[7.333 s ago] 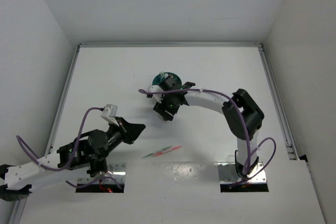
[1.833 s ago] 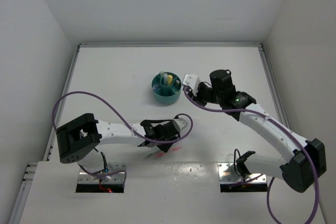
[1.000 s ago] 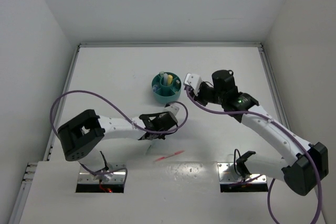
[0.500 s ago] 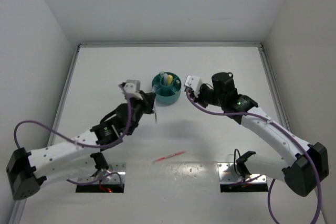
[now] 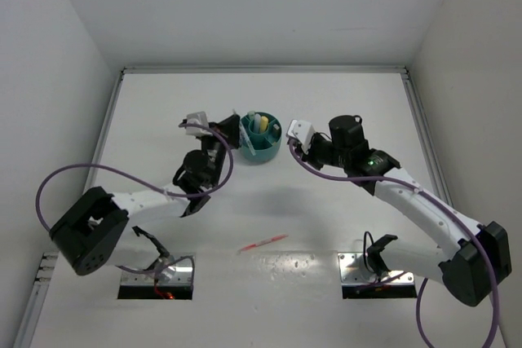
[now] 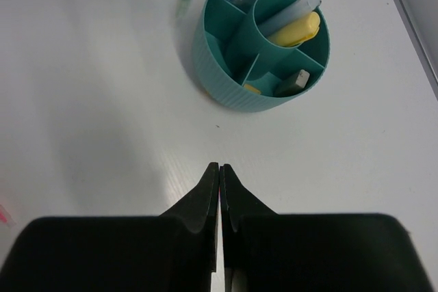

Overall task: Sort the stationery into containers
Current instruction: Place the pen in the storage box.

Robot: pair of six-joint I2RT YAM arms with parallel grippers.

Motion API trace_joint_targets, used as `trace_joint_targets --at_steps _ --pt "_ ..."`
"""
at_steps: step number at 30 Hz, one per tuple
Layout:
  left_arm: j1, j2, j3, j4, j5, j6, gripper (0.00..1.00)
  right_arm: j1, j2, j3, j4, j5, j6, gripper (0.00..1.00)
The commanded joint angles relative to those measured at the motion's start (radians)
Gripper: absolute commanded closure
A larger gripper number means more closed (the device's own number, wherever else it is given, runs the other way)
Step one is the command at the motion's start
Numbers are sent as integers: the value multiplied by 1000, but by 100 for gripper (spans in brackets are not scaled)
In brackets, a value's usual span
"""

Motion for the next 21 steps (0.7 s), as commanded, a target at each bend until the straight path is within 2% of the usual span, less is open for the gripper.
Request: trace_joint_targets --at_steps 1,5,9,13,21 --pt "33 63 103 210 86 -13 100 -5 10 3 28 -36 1 100" --pt "67 138 213 133 127 -7 100 -5 10 3 28 -36 -8 100" --pt "79 185 243 124 136 25 100 -5 19 3 28 -36 -8 100" --pt "79 218 243 114 127 45 100 -5 19 3 28 -27 -17 100" --pt "79 296 191 202 118 65 100 -5 19 3 28 -27 -17 100"
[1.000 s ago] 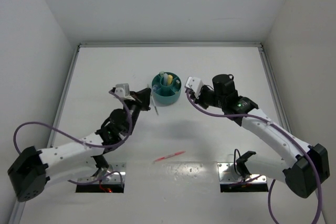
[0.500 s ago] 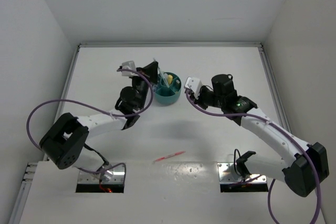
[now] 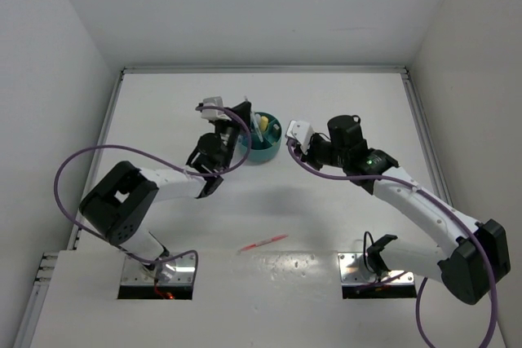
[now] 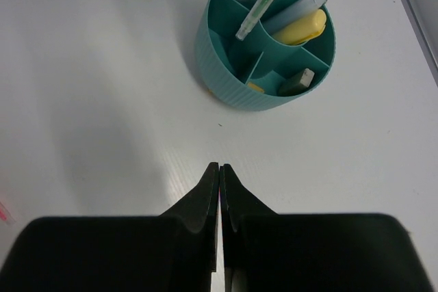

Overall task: Sort the stationery into containers
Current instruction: Place the pen in the storage box.

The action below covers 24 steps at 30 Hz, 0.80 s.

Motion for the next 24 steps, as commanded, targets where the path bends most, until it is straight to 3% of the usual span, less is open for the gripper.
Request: trace_joint_targets --at_steps 1,18,21,24 --pt "9 41 -20 98 -6 31 100 -5 2 3 19 -17 -12 100" --pt "9 143 -84 237 4 60 100 -5 21 3 19 -17 -21 100" --pt "9 155 -84 237 4 60 89 -5 21 3 10 -17 -21 100" --pt "9 155 -84 215 4 60 66 -5 21 3 10 -17 -21 100"
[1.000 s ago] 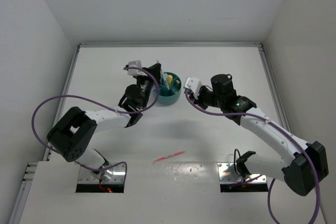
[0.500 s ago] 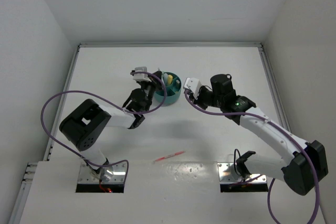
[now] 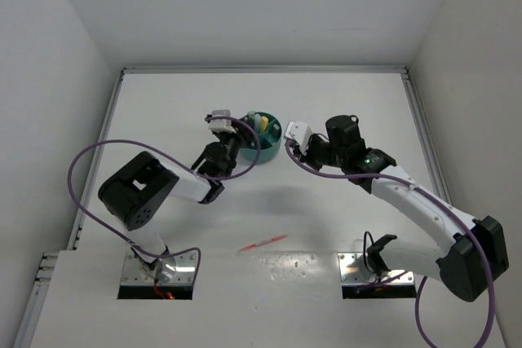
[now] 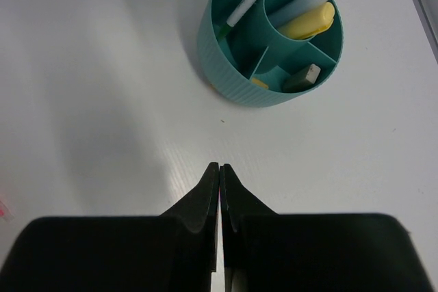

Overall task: Sort the stationery into containers
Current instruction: Place the pen in the storage box, then pick up the stationery from the corner of the board.

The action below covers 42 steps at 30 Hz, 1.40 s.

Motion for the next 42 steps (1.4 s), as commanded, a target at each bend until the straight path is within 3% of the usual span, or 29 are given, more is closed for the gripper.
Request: trace_joint_targets --at_steps 1,3,11,12,14,15,16,17,18,19,20,21,22,23,24,25,26,28,29,31,32,34,35,38,39,40,42 --pt "8 3 -5 113 22 -2 61 -5 0 3 14 -17 -8 100" --pt "8 3 -5 93 33 -2 44 -5 0 3 14 -17 -8 100" --pt "8 -121 37 24 53 79 41 -5 0 13 14 -17 -8 100" --pt "-4 -187 37 11 53 93 44 -5 0 13 14 -17 -8 100" --pt "-29 -267 48 -82 39 133 67 -5 0 13 14 -8 -8 100" --pt "-44 -313 76 -147 24 185 83 -5 0 13 14 6 -8 89" --pt "-85 -404 99 -237 -31 203 100 -5 0 13 14 50 17 38" --pt "-104 -445 131 -358 -65 203 100 -5 0 13 30 76 32 16" --pt "-116 -480 219 -671 -68 109 100 -5 0 22 45 101 32 3" --pt "-116 -502 272 -842 -36 48 100 -5 0 22 45 133 43 0" --pt "-116 -502 318 -997 13 -2 100 -5 0 34 30 143 43 8" --pt "-116 -488 387 -1230 78 -42 100 -5 0 45 7 143 29 39" --pt "-116 -468 416 -1325 222 -42 89 -5 15 68 -10 153 29 86" --pt "-116 -432 438 -1418 276 -53 80 -5 28 68 -33 153 29 100" --pt "-116 -431 438 -1524 316 -62 66 -5 28 77 -33 153 29 100" --pt "-116 -431 403 -1537 447 -50 31 -5 19 77 -33 153 29 100" --pt "-98 -431 389 -1553 529 -28 20 -5 19 77 -33 144 29 93" --pt "-87 -384 404 -1669 684 50 16 -5 6 77 -42 130 2 73" --pt "-87 -372 404 -1703 685 68 16 -5 -4 77 -65 130 2 57" --pt "-87 -343 386 -1740 711 113 16 -5 -18 86 -87 103 -24 54" --pt "-87 -332 386 -1740 725 125 27 -5 -33 86 -87 103 -37 61" --pt "-107 -306 375 -1749 752 171 46 -5 -64 86 -104 94 -57 95" --pt "-136 -278 375 -1749 753 171 59 -5 -75 74 -104 106 -66 100" --pt "-180 -231 375 -1749 763 228 68 -5 -95 54 -84 211 -75 100" --pt "-218 -203 366 -1749 772 239 71 -5 -95 54 -55 256 -75 77" --pt "-237 -191 366 -1749 772 249 71 -5 -86 42 -32 373 -57 61" --pt "-294 -181 366 -1749 760 260 66 -5 -49 42 3 492 -22 43"
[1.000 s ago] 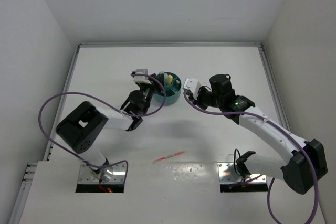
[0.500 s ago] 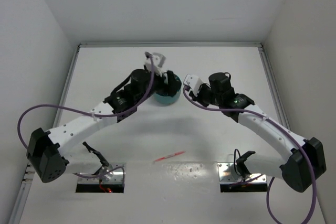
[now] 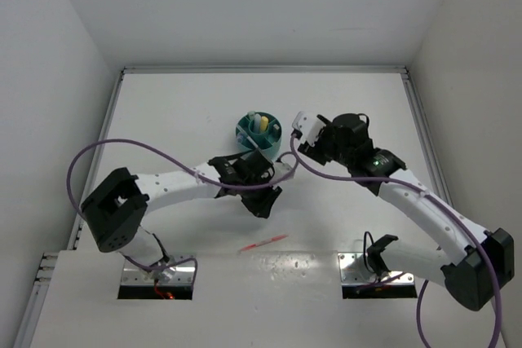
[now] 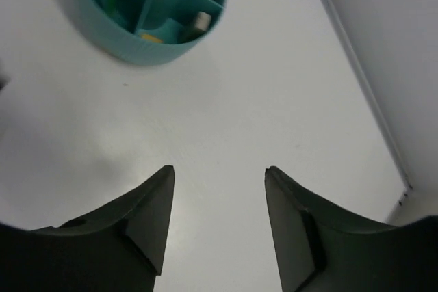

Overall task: Sort the stationery into containers
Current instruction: Pick up the stationery from the corner of the board.

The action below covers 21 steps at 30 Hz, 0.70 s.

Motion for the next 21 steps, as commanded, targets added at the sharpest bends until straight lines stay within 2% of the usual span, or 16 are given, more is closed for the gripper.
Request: trace_joint_targets --at_steps 1,2,3,4,5,6,12,21 --pt "-83 25 7 -5 41 65 62 -5 50 4 104 274 37 43" --pt "-98 35 7 -5 41 74 57 -5 69 4 104 349 37 52" --pt "-114 35 7 -5 32 74 54 -5 81 4 119 375 67 66" --pt "-138 46 7 -5 32 74 47 -5 90 -7 147 397 67 97" --pt "-149 55 7 -5 21 83 44 -5 90 -17 164 432 81 100" --pt "-167 55 7 -5 8 83 39 -5 90 -18 173 443 81 100" --pt "-235 91 7 38 -45 74 36 -14 72 -27 195 452 100 100" --pt "-351 198 41 53 -250 22 50 -24 50 -36 195 434 109 100"
